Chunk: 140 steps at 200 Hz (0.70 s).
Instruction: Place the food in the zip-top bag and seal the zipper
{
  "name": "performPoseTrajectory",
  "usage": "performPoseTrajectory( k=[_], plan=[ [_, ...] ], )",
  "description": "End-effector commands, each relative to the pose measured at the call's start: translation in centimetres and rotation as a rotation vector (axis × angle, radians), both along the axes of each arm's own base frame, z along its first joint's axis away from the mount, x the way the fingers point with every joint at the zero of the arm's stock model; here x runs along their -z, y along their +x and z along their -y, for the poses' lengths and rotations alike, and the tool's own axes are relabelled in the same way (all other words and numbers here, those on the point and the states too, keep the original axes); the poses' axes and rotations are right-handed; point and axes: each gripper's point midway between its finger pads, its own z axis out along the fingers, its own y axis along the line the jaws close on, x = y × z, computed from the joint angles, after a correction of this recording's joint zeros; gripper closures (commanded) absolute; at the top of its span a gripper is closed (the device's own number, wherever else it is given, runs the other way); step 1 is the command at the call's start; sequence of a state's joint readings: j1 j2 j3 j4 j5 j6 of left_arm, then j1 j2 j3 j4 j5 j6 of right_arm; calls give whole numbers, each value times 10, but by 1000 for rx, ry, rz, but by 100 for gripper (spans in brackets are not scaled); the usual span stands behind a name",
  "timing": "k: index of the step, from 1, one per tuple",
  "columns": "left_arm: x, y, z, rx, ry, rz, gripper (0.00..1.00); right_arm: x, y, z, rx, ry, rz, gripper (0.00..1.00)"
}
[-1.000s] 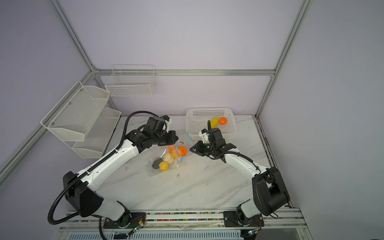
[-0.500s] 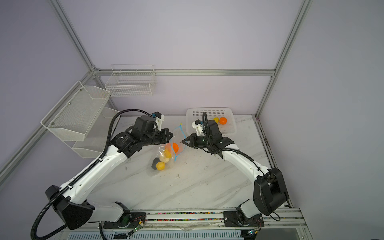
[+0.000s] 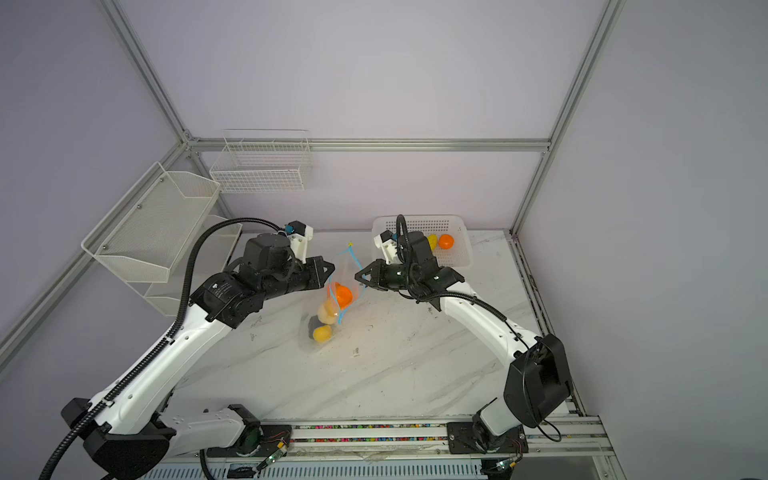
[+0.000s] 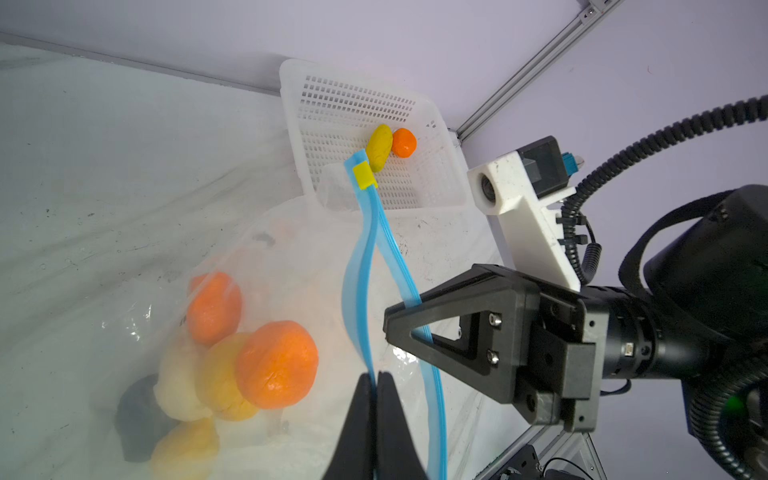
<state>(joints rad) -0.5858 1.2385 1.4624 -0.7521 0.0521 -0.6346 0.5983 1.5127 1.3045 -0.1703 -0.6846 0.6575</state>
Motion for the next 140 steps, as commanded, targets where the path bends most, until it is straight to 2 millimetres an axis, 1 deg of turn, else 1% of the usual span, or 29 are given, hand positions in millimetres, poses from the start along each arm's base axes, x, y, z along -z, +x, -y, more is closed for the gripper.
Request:
performPoseTrajectory(
  k=[1,18,44,93,140],
  plan=[
    [-61,-12,-8,0,-72,144,100,-4,0,-5,0,-8,4,87],
    [-66,-15,-12,-9,-77,158,100,-7,-1,-8,-7,-4,10,87],
    [-65,-16,-15,-16,-72,157,100,-14,-4,-14,-24,3,18,87],
    [-61,-16,-18,-29,-61,155,100,-38,-17,-23,-44,24,53,87],
    [-59,-19,-24,-49,-52,159,100,-44,-20,-33,-72,23,62,87]
  ],
)
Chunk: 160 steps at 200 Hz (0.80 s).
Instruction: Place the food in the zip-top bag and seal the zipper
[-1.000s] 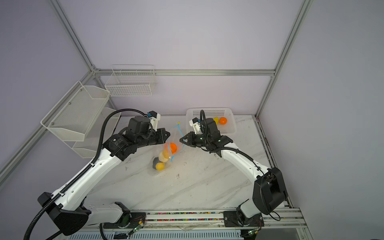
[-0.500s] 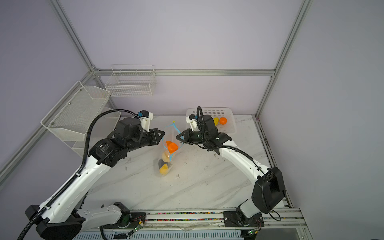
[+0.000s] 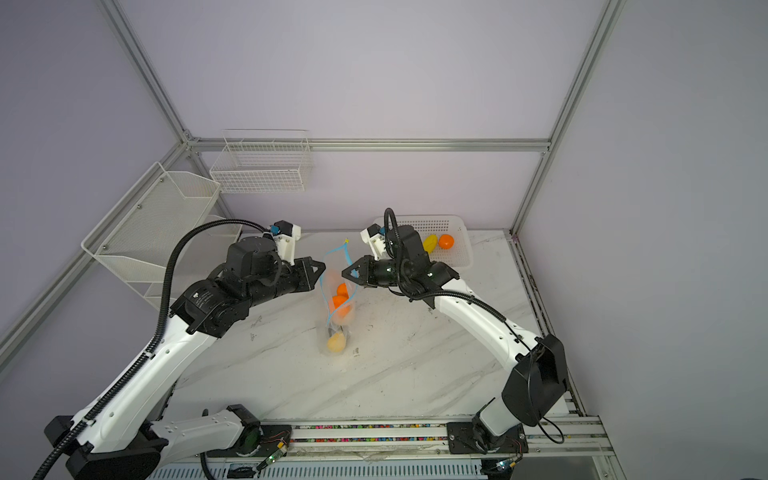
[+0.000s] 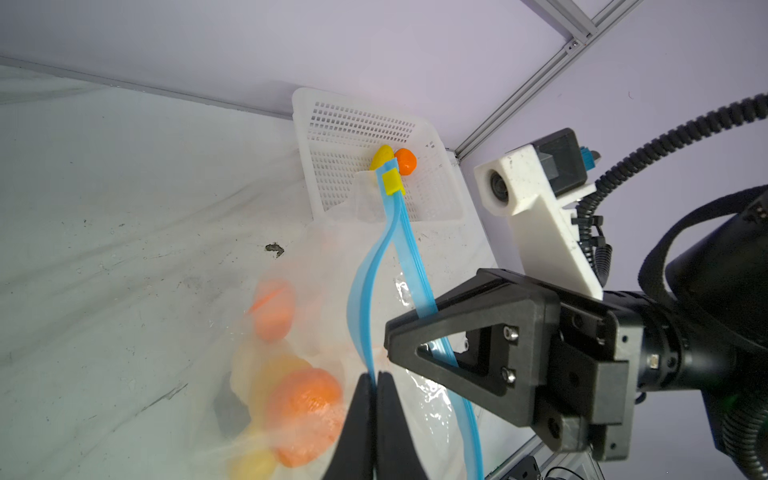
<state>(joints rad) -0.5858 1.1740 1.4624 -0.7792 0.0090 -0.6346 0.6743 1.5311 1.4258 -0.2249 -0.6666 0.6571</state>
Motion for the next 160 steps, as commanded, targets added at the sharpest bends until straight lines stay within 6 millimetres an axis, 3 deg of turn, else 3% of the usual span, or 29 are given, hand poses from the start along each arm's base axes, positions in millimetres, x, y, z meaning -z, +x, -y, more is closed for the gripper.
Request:
performPoseTrajectory(
  k=[1,53,105,160],
  plan=[
    [-43,-8,-8,-11,-47,118,100,-9,-2,-7,-13,1,18,87],
    [-47,-12,-18,-40,-38,138,100,-2,-1,-12,-22,-12,14,87],
    [-44,-11,-15,-31,-32,131,100,9,0,-11,-10,-22,5,87],
    [-31,-2,-9,-22,-7,105,100,32,7,-13,-17,-80,7,87]
  ],
)
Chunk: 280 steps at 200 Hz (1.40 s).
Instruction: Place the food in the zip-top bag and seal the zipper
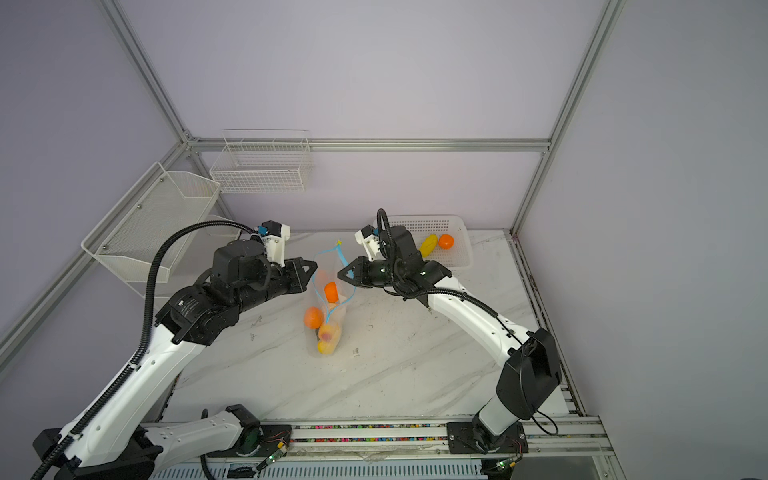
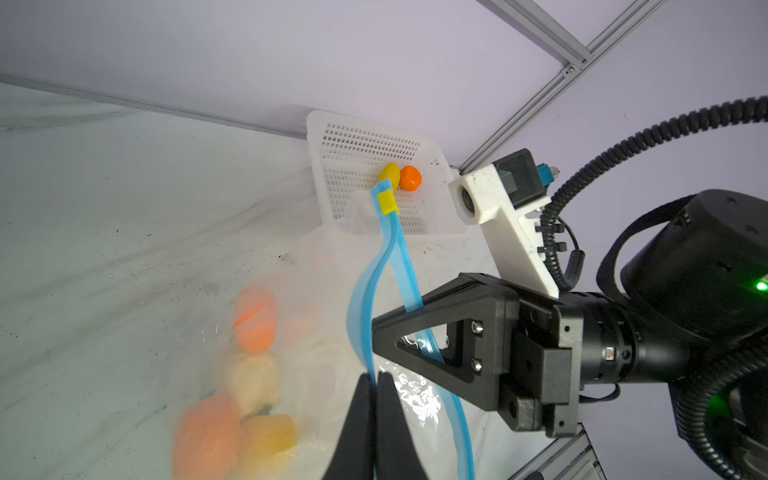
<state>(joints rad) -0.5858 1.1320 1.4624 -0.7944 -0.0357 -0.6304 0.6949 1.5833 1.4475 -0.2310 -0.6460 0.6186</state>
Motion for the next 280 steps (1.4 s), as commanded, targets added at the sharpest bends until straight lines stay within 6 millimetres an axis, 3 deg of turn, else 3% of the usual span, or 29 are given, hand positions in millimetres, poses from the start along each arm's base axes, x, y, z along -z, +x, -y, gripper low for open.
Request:
performPoseTrajectory(
  k=[1,59,95,128,188,191,203,250,261,265,277,280],
  plan=[
    [-21,4,5,17,-11,68,100,17,2,-1,-1,-43,-5,87],
    [-1,22,32,82,-10,4,100,39,6,13,28,-86,-4,86],
    [6,31,46,114,-13,-24,100,41,10,28,65,-96,11,77],
    [12,35,53,128,-20,-44,100,31,14,46,110,-92,35,67],
    [26,38,68,165,-39,-87,100,5,20,93,203,-109,102,56],
    [27,39,68,166,-40,-88,100,-5,17,98,211,-102,125,55],
    [29,40,71,170,-43,-92,100,-10,19,108,240,-124,148,54],
    [42,41,85,207,-54,-123,100,-17,51,152,447,-236,239,53],
    [42,40,88,216,-61,-124,100,-13,63,162,502,-292,267,52],
    [56,46,93,217,-47,-155,100,-11,68,165,521,-314,276,52],
    [62,47,98,226,-43,-168,100,-8,80,174,574,-368,304,52],
    [62,47,98,226,-44,-169,100,0,87,174,581,-391,295,52]
  ],
)
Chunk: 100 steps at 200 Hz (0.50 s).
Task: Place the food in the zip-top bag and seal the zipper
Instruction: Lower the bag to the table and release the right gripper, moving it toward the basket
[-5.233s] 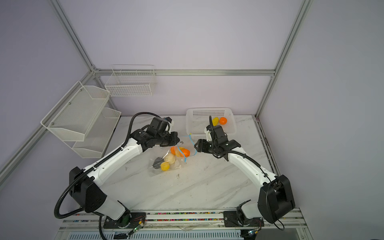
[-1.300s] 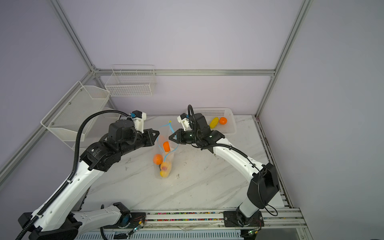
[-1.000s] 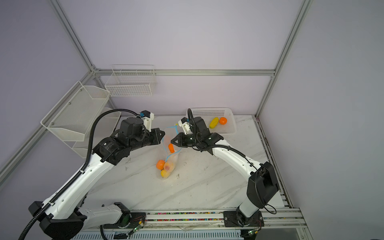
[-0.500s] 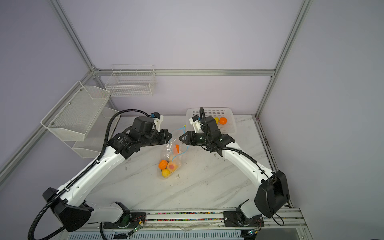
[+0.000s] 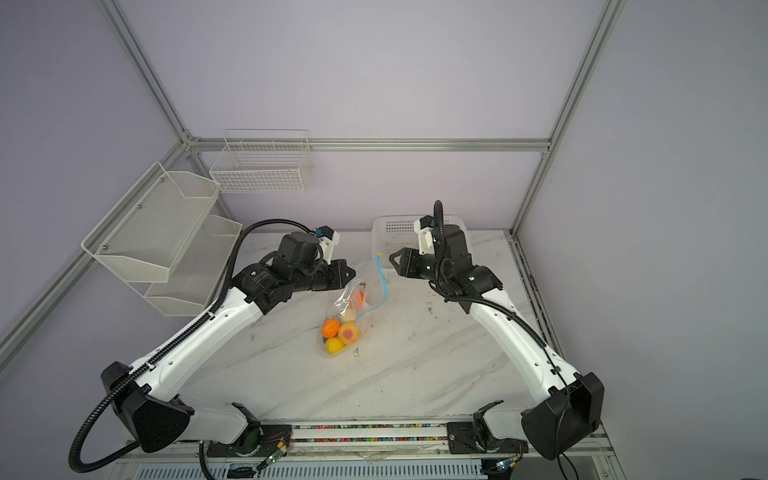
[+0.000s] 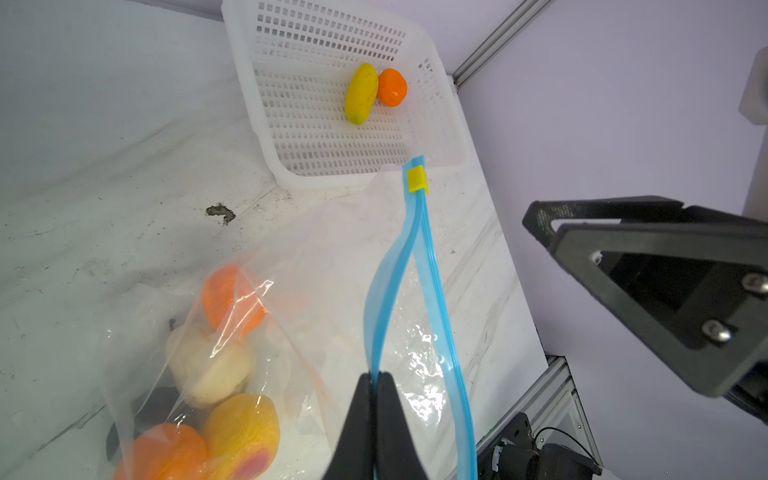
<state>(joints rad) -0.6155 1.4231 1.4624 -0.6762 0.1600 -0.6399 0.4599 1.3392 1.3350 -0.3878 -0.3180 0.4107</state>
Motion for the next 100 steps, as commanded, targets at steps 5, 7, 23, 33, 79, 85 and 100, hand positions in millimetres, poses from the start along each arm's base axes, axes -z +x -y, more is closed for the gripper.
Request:
performPoseTrajectory(
  k=[5,7,23,33,79,85,100],
  plan=[
    [-15,8,17,32,-56,27,100,14,37,29,166,-177,49,52],
    [-14,8,18,33,-54,25,100,16,40,29,170,-185,50,52],
    [-10,11,20,36,-50,19,100,27,60,35,209,-246,56,52],
    [-7,12,22,39,-49,14,100,34,73,38,232,-278,58,53],
    [3,16,29,54,-47,-6,100,76,134,52,302,-365,27,53],
    [4,17,29,53,-47,-7,100,82,141,55,314,-374,20,53],
    [5,17,29,53,-46,-7,100,97,158,62,341,-388,7,53]
  ],
)
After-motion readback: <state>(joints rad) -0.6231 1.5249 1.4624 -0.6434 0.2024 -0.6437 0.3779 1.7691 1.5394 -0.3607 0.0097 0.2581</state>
